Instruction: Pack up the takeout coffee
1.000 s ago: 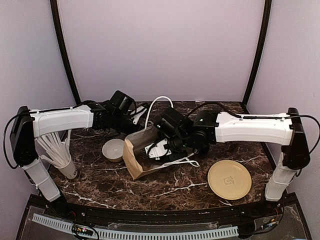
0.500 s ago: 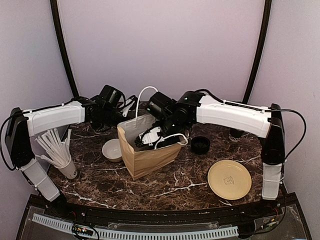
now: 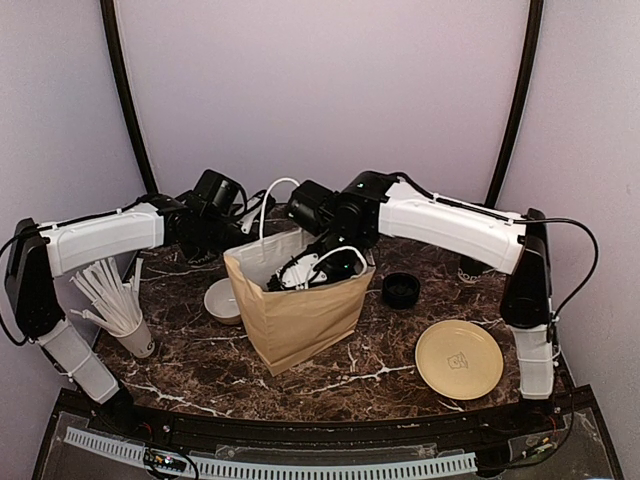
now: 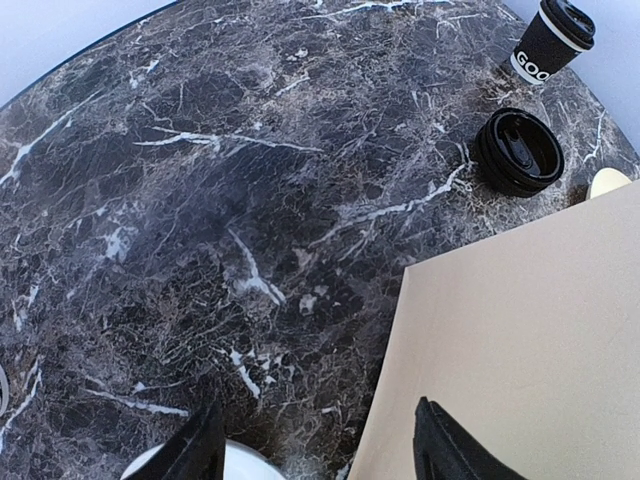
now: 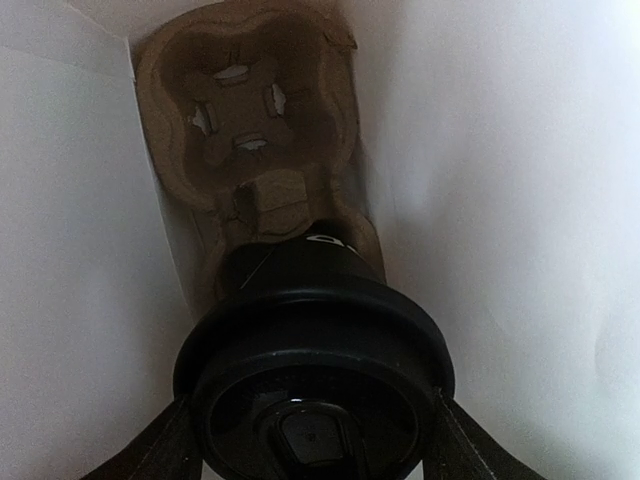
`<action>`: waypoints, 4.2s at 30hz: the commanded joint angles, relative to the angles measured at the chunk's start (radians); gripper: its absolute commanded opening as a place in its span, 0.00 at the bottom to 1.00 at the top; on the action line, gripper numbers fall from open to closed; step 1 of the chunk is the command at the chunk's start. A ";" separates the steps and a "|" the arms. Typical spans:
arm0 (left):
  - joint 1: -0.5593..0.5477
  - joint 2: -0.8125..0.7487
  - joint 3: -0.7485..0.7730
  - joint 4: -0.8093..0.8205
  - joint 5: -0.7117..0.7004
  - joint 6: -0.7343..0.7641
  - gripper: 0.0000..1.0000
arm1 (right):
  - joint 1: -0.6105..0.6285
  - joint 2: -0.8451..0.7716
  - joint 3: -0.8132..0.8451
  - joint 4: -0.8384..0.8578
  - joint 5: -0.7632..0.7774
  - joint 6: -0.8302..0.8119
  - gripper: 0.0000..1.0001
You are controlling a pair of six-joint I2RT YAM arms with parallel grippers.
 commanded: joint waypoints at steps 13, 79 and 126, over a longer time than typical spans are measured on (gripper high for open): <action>0.008 -0.070 -0.029 -0.007 0.001 0.009 0.67 | -0.079 0.233 0.059 -0.182 -0.132 -0.010 0.52; -0.006 -0.257 0.189 -0.193 0.335 0.103 0.73 | -0.104 -0.051 0.173 -0.147 -0.123 0.114 0.99; -0.128 -0.098 0.216 -0.148 0.287 0.199 0.70 | -0.056 -0.152 -0.385 0.430 0.198 0.090 0.70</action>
